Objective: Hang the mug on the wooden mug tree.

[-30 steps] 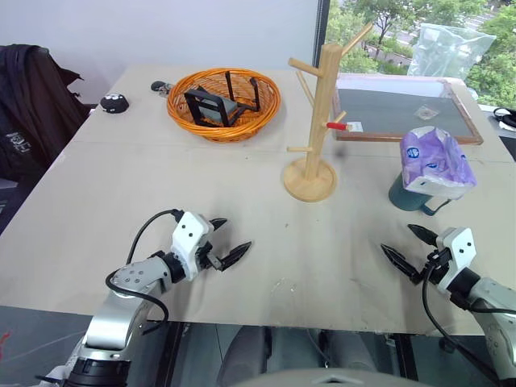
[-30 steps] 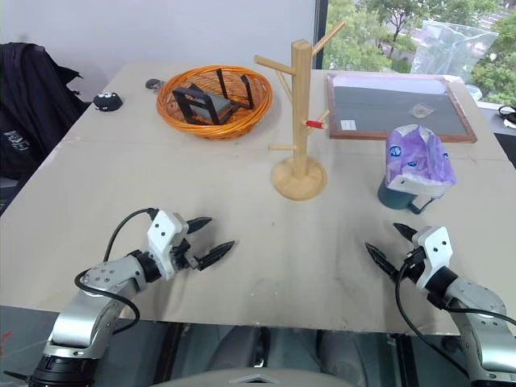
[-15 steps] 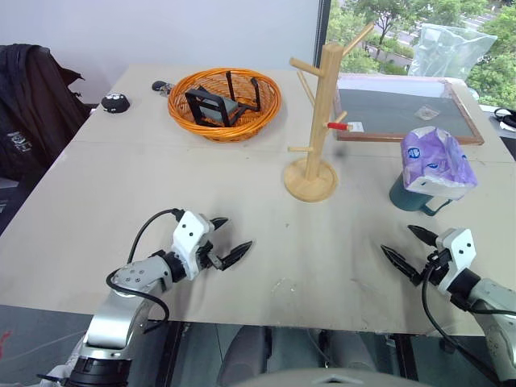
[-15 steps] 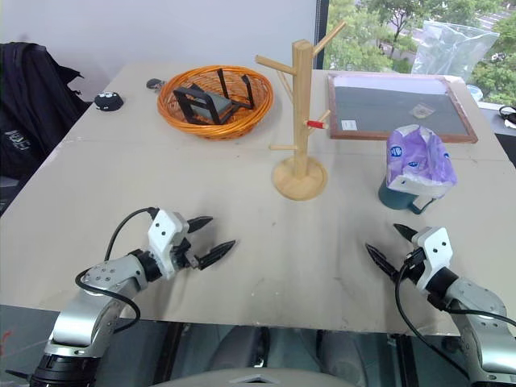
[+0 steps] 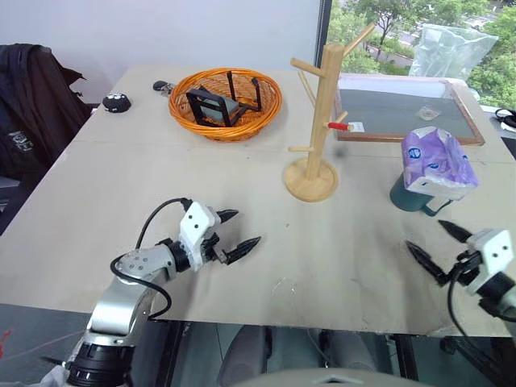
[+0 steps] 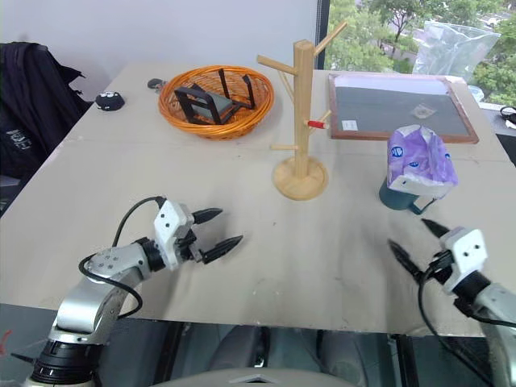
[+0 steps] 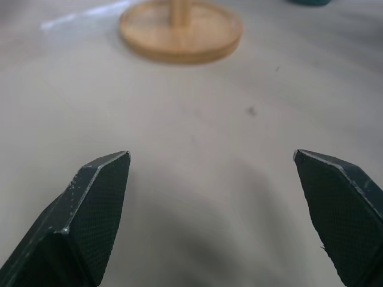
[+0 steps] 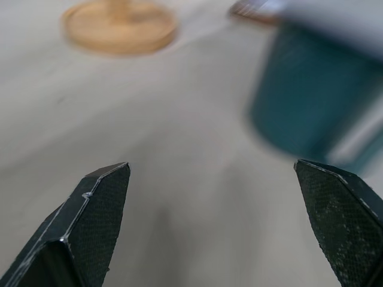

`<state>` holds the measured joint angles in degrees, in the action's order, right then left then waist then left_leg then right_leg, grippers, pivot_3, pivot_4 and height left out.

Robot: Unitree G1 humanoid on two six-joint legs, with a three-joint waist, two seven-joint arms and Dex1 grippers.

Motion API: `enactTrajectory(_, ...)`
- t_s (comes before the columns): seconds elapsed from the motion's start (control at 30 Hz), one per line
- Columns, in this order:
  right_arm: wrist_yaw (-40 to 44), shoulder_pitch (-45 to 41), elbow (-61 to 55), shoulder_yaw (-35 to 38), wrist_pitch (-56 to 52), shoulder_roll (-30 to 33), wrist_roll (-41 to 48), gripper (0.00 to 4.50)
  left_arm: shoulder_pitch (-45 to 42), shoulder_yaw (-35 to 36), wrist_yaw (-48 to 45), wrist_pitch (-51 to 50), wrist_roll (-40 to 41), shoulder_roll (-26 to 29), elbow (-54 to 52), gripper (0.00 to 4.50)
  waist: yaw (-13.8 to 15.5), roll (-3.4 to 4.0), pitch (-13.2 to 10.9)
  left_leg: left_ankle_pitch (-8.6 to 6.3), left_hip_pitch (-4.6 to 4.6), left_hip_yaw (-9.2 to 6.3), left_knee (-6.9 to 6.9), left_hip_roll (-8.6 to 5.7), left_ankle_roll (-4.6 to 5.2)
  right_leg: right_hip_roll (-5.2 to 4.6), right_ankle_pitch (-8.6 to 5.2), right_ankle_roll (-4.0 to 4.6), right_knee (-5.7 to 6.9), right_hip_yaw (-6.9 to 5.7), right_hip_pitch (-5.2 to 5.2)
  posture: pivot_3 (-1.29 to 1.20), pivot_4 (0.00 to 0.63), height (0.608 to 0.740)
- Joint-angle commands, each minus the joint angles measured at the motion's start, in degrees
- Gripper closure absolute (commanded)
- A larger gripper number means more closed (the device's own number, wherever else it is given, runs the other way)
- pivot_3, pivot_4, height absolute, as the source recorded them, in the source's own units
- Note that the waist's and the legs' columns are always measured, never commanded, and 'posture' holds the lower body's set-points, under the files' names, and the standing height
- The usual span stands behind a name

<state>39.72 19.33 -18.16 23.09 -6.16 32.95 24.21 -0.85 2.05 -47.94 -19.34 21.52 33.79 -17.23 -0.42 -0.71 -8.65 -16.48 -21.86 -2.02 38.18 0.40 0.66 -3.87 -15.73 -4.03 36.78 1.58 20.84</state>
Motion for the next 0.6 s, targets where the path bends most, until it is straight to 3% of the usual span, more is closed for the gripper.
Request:
enactTrajectory(0.03,-1.6,-1.1,-4.9,7.7,-2.1,2.7,4.1,0.07,-4.0,0.3,-2.8,-2.6,4.7,1.3,-4.6,0.0,0.0,0.0,0.0,0.0,0.01,0.0,0.01,0.0,0.0,0.0,0.0,0.0,0.0,0.0,0.0,0.0,0.15,0.737)
enactTrajectory(0.13,-3.1,-5.3,-8.6,11.6,-8.8,6.8,10.2,0.07,-9.6,-0.3,-4.8,-7.5,10.1,2.0,-7.8,0.0,-0.2,0.01,0.0,0.0,0.01,0.01,0.02,0.0,0.0,0.0,0.0,-0.01,0.02,0.01,-0.01,0.0,0.15,0.737)
enactTrajectory(0.23,-4.2,-10.0,-10.1,9.7,-13.1,9.5,11.9,0.07,-13.9,-1.2,-5.1,-10.2,12.4,2.1,-9.7,0.0,-0.4,-0.02,0.0,0.0,0.04,0.01,0.06,0.0,0.0,0.05,0.01,-0.01,0.04,0.02,-0.04,0.0,0.15,0.737)
enactTrajectory(0.4,-4.5,-17.7,-8.3,3.3,-14.3,10.6,8.9,0.07,-17.9,-1.5,-3.2,-13.0,14.1,2.0,-12.1,0.0,-0.3,-0.03,-0.1,0.0,-0.07,-0.02,0.05,0.01,0.0,0.16,0.0,-0.01,-0.04,0.02,0.01,0.0,0.15,0.737)
enactTrajectory(0.6,-2.4,-21.1,-2.5,-4.0,-11.3,12.6,0.2,0.07,-18.1,-1.3,-1.0,-14.7,14.4,2.1,-14.6,0.0,-0.1,-0.11,-0.1,0.01,-0.15,-0.01,0.11,0.0,0.0,0.14,0.0,-0.01,-0.05,0.03,0.08,0.0,0.15,0.737)
